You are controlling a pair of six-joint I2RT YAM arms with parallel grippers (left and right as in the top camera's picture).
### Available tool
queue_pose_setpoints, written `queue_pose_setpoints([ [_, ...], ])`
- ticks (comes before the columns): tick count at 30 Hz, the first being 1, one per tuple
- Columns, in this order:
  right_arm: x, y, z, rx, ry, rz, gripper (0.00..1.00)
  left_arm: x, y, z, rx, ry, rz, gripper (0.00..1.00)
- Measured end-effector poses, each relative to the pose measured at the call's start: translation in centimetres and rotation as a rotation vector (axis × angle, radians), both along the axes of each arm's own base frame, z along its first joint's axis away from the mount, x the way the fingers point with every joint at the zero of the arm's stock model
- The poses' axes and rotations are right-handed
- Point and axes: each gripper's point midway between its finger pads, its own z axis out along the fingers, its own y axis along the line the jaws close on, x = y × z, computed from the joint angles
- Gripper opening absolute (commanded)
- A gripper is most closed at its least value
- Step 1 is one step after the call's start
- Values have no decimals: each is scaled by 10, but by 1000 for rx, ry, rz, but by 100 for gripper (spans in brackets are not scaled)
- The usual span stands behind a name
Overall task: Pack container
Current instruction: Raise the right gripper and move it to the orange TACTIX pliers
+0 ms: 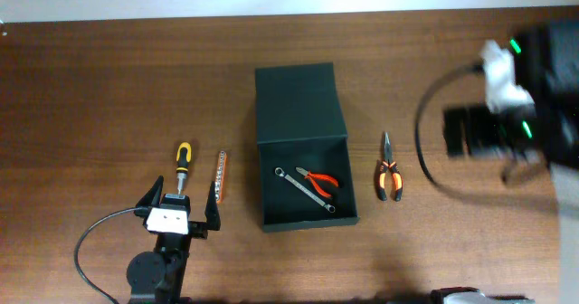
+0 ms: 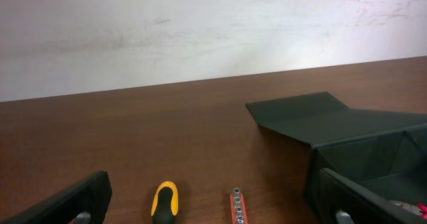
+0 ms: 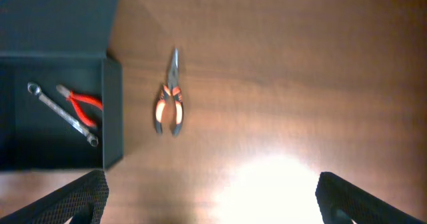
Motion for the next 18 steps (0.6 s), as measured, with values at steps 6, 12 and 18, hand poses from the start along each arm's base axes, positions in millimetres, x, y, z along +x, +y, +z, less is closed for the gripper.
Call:
queue_pose_setpoints([
  [6, -11, -15, -45, 9, 28, -71, 99, 0, 0, 0, 0, 0, 0, 99],
  [12, 20, -11, -141, 42, 181, -67, 99, 0, 0, 0, 0, 0, 0, 99],
  [18, 39, 6, -198, 133, 255, -13, 99, 0, 0, 0, 0, 0, 0, 99],
])
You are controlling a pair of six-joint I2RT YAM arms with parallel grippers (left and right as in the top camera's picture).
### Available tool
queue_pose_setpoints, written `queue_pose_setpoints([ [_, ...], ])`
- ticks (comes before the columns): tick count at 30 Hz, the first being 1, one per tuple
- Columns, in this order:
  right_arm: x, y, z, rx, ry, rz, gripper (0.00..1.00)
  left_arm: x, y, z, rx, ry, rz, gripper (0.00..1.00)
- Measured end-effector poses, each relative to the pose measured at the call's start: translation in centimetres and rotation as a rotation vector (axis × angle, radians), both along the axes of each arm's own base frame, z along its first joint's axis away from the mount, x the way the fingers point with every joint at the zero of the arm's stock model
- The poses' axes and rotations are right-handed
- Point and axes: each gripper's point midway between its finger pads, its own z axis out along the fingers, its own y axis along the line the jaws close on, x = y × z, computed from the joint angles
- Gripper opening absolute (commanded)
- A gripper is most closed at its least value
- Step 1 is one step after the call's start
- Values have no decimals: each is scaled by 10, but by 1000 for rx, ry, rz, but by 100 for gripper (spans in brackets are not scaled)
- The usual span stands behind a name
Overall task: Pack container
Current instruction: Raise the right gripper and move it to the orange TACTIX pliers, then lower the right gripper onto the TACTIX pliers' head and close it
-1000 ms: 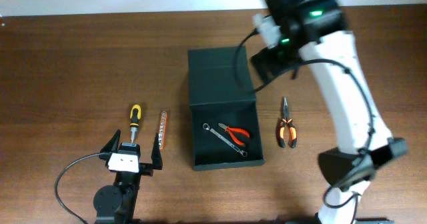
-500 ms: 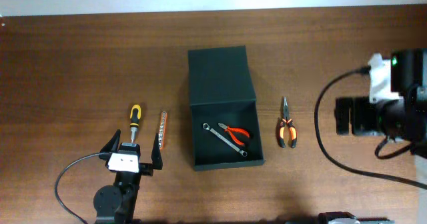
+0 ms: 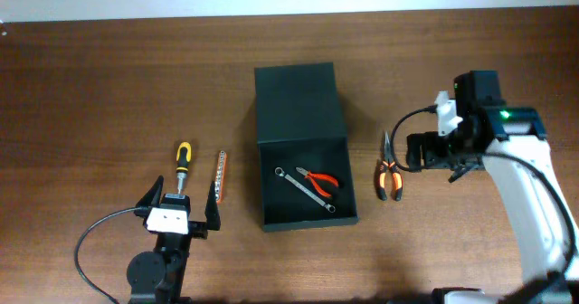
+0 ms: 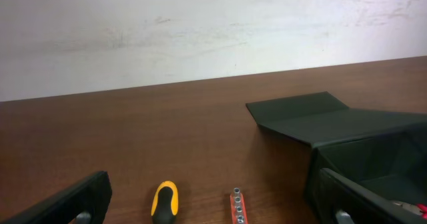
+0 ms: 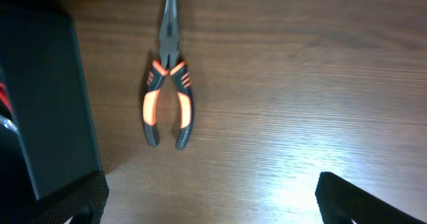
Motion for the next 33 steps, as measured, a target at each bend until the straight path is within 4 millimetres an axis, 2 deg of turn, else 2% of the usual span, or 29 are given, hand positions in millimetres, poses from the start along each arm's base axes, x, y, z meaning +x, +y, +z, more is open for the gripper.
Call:
queue_pose_setpoints([
  [5, 6, 7, -49, 43, 148, 36, 99, 0, 0, 0, 0, 0, 0, 99],
  [9, 2, 8, -88, 51, 269, 41, 99, 0, 0, 0, 0, 0, 0, 99],
  [11, 2, 8, -96, 52, 287, 45, 99, 0, 0, 0, 0, 0, 0, 99],
  [15, 6, 8, -99, 52, 277, 54, 99, 0, 0, 0, 0, 0, 0, 99],
  [25, 30, 7, -101, 46, 176, 59, 99, 0, 0, 0, 0, 0, 0, 99],
  [33, 18, 3, -110, 21, 213, 39, 99, 0, 0, 0, 0, 0, 0, 99],
])
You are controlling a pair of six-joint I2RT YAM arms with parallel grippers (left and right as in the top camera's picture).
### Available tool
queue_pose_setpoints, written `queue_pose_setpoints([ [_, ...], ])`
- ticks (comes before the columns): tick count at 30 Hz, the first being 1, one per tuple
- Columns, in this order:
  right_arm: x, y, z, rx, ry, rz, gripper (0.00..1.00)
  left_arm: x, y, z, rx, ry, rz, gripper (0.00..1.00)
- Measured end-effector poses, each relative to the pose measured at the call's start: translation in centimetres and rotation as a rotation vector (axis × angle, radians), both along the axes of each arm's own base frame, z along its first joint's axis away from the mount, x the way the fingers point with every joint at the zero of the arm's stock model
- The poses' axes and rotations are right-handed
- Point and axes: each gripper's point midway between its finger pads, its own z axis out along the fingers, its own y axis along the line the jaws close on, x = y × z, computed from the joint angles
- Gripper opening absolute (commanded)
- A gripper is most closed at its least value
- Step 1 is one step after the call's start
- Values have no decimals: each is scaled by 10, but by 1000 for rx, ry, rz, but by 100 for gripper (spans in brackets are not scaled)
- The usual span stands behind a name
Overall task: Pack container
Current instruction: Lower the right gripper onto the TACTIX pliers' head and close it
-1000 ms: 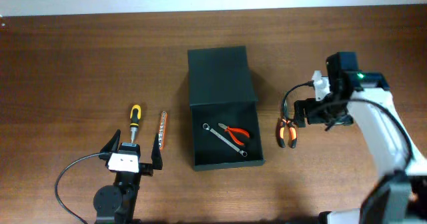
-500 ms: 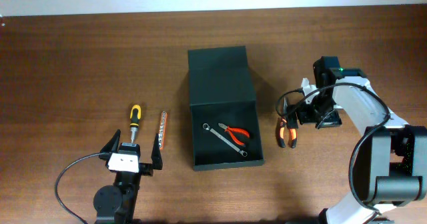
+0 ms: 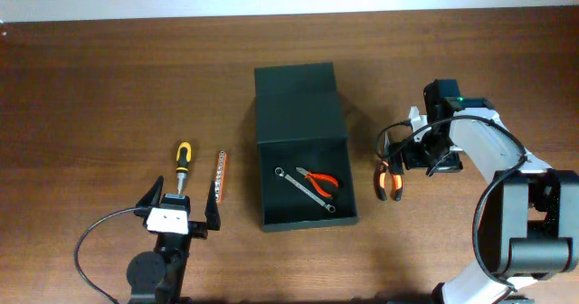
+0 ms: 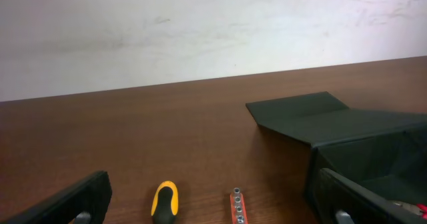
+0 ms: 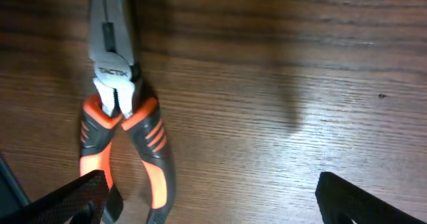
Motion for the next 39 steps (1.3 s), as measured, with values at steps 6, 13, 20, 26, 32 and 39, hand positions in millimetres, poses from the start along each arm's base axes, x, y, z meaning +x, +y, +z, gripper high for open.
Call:
queue_pose_setpoints([
  [6, -2, -2, 0, -10, 9, -11, 99, 0, 0, 0, 0, 0, 0, 99],
  [13, -7, -2, -8, -11, 17, -18, 99, 0, 0, 0, 0, 0, 0, 99],
  [20, -7, -2, -15, -11, 2, -22, 99, 0, 0, 0, 0, 0, 0, 99],
  [26, -5, -2, -15, -11, -7, -22, 99, 0, 0, 0, 0, 0, 0, 99],
  [32, -3, -2, -15, -12, -16, -22, 99, 0, 0, 0, 0, 0, 0, 99],
  [39, -2, -6, -15, -36, -17, -21, 99, 0, 0, 0, 0, 0, 0, 99],
])
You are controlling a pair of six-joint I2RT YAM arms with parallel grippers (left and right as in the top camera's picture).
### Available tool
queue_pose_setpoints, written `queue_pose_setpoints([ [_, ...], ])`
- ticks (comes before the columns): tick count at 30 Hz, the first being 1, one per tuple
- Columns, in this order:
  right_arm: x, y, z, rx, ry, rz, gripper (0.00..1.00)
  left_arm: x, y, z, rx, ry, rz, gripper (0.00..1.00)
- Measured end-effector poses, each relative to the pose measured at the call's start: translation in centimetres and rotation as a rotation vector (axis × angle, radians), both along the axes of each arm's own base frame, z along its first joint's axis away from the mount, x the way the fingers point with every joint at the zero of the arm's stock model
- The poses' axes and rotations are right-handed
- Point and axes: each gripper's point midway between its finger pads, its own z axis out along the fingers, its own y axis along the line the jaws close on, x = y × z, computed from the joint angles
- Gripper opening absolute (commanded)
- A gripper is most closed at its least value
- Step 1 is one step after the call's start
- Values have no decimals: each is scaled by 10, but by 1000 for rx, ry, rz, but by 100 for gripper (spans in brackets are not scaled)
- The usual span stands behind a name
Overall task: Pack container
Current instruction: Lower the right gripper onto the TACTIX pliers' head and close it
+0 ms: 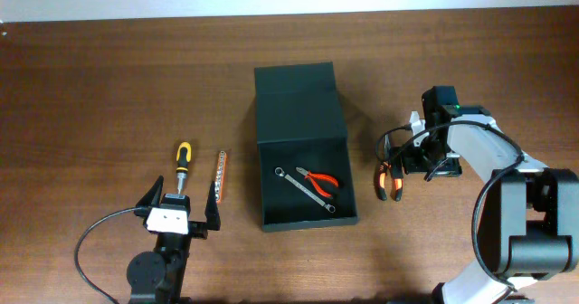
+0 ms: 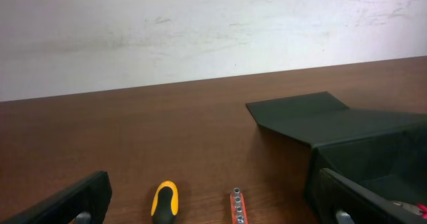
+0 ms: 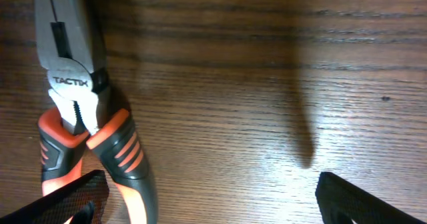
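Note:
The open black box (image 1: 306,173) sits mid-table holding a wrench (image 1: 298,185) and red-handled pliers (image 1: 319,181). Orange-and-black long-nose pliers (image 1: 389,173) (image 3: 87,127) lie right of the box. My right gripper (image 1: 418,164) (image 3: 210,201) is low over the table, open, its left finger beside the pliers' handles and nothing between the fingers. A yellow-handled screwdriver (image 1: 182,162) (image 2: 164,201) and an orange bit holder (image 1: 221,175) (image 2: 237,205) lie left of the box. My left gripper (image 1: 179,215) (image 2: 213,214) rests open just before them.
The box's lid (image 1: 296,102) lies folded open toward the far side. The wooden table (image 1: 99,87) meets a white wall (image 2: 200,24) at the back. A black cable (image 1: 90,250) loops beside the left arm.
My right gripper has sunk a little closer to the table by the orange pliers, which now look larger in the wrist view. The left arm and all tools are unchanged.
My right arm was first high at the far right, blurred, with the pliers small in its view. It then stood right of the pliers, then close over them, and is now lowest, open beside their handles. The left arm stayed still throughout.

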Motion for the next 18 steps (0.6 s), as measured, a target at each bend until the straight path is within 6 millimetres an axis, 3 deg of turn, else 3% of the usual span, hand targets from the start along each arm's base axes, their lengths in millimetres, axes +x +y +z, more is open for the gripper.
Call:
queue_pose_setpoints([
  [9, 2, 1, 0, -14, -6, 12, 99, 0, 0, 0, 0, 0, 0, 99],
  [18, 4, 21, 0, -40, -18, 90, 99, 0, 0, 0, 0, 0, 0, 99],
])
